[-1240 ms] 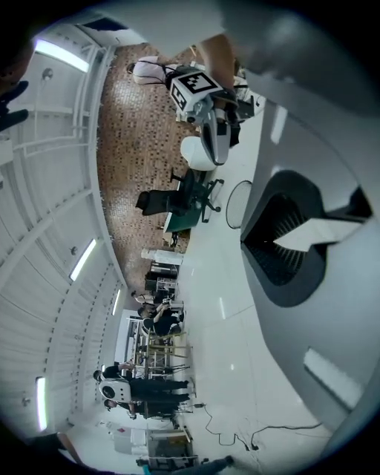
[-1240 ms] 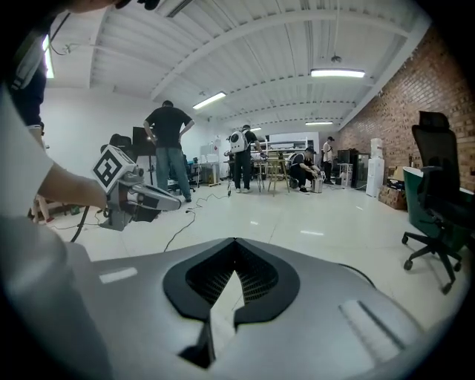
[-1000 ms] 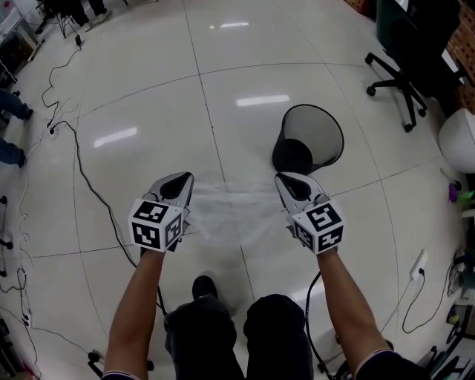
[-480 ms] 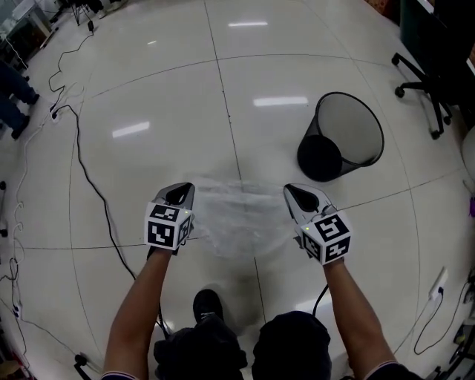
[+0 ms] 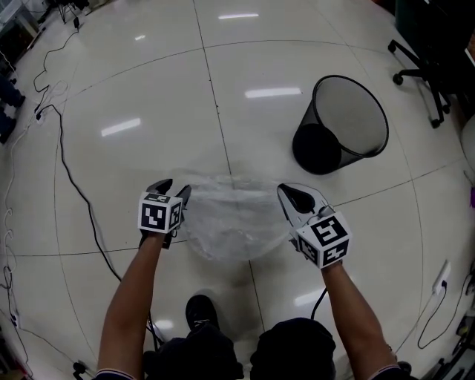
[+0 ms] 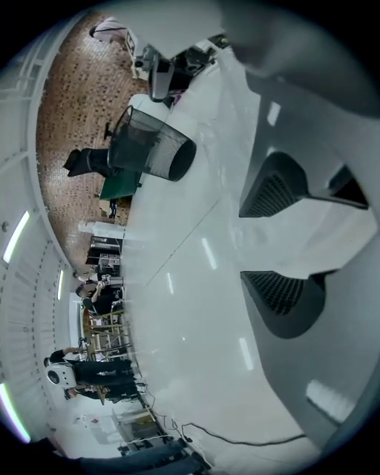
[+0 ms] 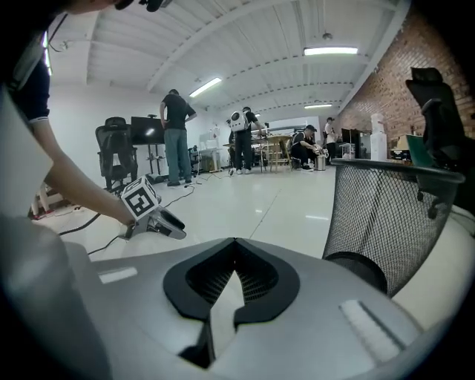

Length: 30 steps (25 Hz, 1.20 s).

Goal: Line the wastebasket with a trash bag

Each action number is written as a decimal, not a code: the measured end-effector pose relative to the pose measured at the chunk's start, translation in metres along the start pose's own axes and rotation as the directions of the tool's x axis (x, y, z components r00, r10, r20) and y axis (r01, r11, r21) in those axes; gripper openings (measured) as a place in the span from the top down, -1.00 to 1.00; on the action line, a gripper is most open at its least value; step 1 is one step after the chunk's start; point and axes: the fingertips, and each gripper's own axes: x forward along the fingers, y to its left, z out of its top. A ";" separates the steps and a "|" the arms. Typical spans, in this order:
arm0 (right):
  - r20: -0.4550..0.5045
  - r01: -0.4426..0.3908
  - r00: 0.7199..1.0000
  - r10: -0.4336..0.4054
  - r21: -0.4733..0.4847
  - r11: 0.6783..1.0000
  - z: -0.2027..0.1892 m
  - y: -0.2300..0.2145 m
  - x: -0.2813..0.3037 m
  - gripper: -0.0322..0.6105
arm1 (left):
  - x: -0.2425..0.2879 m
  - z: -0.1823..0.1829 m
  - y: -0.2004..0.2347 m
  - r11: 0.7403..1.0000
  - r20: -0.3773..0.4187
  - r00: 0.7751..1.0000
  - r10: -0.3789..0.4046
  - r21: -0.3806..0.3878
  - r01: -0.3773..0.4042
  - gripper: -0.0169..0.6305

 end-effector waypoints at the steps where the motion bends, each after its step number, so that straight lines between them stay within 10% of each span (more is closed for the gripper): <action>1: -0.008 0.009 1.000 -0.009 0.005 1.000 -0.005 -0.002 -0.002 0.89 | 0.004 -0.003 0.001 1.000 -0.015 1.000 -0.003 -0.009 0.002 0.26; 7: -0.047 0.092 0.995 -0.090 0.043 0.995 -0.037 -0.028 -0.012 0.89 | 0.011 -0.003 0.004 0.999 -0.034 0.999 -0.006 0.042 0.008 0.91; 30: -0.266 0.381 0.908 -0.323 0.205 0.902 -0.173 -0.098 -0.051 0.62 | 0.001 0.005 0.009 0.990 -0.038 0.998 0.054 0.130 -0.049 0.91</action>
